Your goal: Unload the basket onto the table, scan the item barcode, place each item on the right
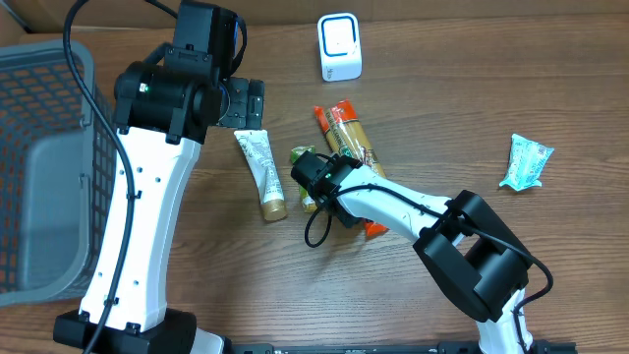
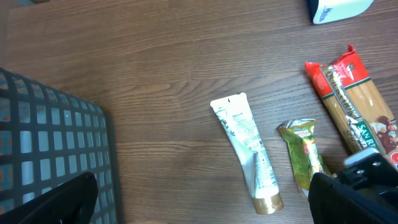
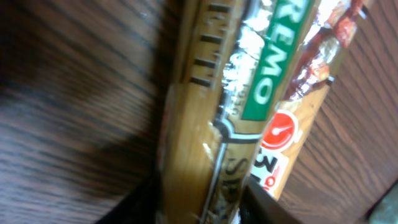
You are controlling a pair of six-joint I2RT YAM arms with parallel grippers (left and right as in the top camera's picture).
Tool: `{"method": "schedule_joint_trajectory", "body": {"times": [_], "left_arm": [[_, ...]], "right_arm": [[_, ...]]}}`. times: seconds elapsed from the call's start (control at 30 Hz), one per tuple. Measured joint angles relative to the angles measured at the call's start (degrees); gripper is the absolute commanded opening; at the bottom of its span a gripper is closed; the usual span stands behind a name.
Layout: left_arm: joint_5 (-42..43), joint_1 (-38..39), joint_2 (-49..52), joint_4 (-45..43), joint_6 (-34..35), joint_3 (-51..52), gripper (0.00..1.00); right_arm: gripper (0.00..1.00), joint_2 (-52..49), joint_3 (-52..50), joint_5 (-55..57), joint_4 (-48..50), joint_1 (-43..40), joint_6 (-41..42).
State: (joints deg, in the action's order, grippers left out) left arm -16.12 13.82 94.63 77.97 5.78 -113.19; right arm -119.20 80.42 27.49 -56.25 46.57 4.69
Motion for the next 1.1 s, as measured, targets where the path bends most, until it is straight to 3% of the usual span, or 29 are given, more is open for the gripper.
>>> {"method": "schedule_joint_trajectory", "body": {"times": [0.07,0.13,0.17,0.37,0.6,0.8,0.9,1.1], "left_arm": [[0.0,0.0,0.0,0.0,0.0,0.0,1.0],[0.0,0.0,0.0,0.0,0.0,0.0,1.0],[0.0,0.0,0.0,0.0,-0.02,0.0,0.99],[0.0,0.0,0.0,0.0,-0.02,0.0,1.0],[0.0,0.0,0.0,0.02,-0.02,0.0,0.99],[0.0,0.0,0.0,0.02,-0.02,0.0,1.0],[0.0,0.0,0.02,0.0,-0.02,0.0,1.0],[0.0,0.0,0.0,0.0,-0.02,0.0,1.0]], "right_arm": [[0.26,0.0,-0.02,0.7,-0.33,0.02,0.04],[0.07,0.0,-0.02,1.33,-0.55,0.04,-0.17],[0.04,0.04,-0.02,1.7,-0.87,0.04,-0.04],[0.04,0.42,0.85,2.03,-4.48,0.02,0.07],[0.04,2.38,1.88,-7.65,-7.32,-2.12,-0.68],[0.04,12.39,1.7,-30.1,-9.73,-9.7,-6.12],[0.04,18.05,1.68,-46.64,-10.36,-17.7,-10.58],[0.04,19.61,-6.27,-70.64,-4.94,-30.99,-17.33]]}}
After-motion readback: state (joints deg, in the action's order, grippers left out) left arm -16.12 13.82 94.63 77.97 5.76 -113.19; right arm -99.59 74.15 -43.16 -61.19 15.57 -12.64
